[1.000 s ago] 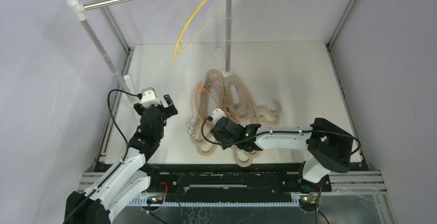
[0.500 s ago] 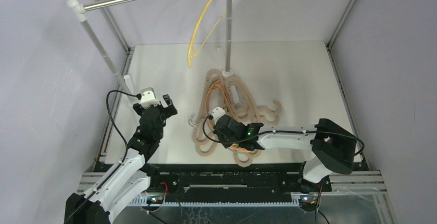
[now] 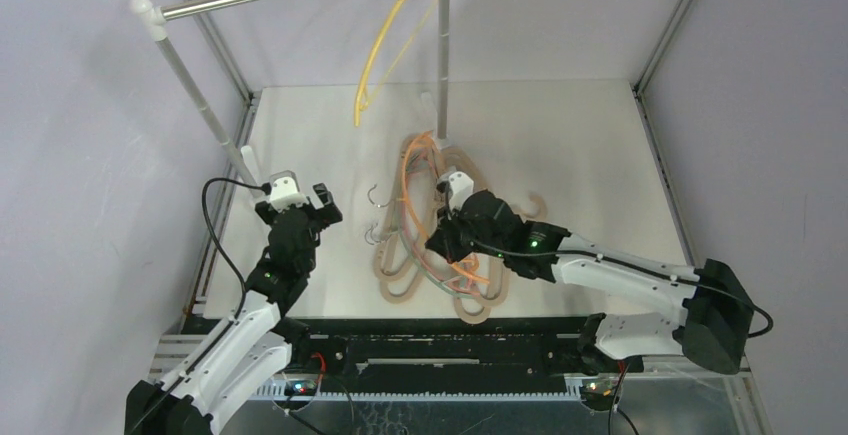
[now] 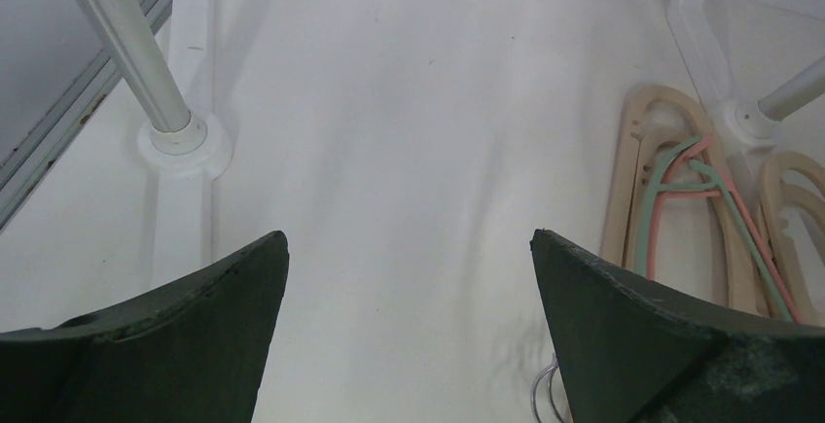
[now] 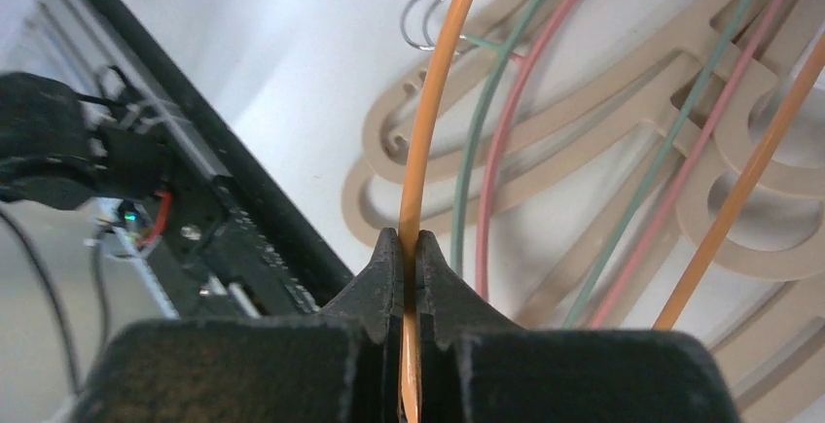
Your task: Organize the hangers
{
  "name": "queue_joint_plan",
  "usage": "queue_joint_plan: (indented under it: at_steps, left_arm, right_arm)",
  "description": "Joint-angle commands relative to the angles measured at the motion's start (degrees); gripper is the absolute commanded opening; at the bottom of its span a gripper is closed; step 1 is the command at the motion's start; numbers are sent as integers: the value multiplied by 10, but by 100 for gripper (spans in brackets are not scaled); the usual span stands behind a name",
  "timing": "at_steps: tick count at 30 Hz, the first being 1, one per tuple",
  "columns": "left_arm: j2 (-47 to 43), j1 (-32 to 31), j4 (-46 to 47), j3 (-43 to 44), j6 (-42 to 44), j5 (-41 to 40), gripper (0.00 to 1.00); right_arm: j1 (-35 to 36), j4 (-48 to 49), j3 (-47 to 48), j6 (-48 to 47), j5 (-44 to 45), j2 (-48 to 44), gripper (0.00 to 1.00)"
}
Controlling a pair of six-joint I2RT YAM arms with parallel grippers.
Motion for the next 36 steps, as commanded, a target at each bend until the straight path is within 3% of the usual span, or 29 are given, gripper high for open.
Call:
queue_joint_plan:
  at_steps: [1, 6, 18, 29, 36]
  left_arm:
    - [-8, -3, 10, -11, -6, -10, 99]
    - [-2, -3, 12, -10, -7, -10, 100]
    - [-9, -3, 13, -10, -5, -9, 99]
    - [-8, -3, 15, -11, -1, -11, 100]
    - [-10, -3, 14, -11, -4, -6, 99]
  right_arm:
    - [-40, 85, 16, 75, -84, -54, 0]
    - [-96, 186, 27, 168, -247, -53, 0]
    - [-94, 274, 157, 271, -374, 53, 0]
    - [-49, 313, 247, 301, -365, 90, 0]
    - [-54, 315, 347, 296, -277, 120, 0]
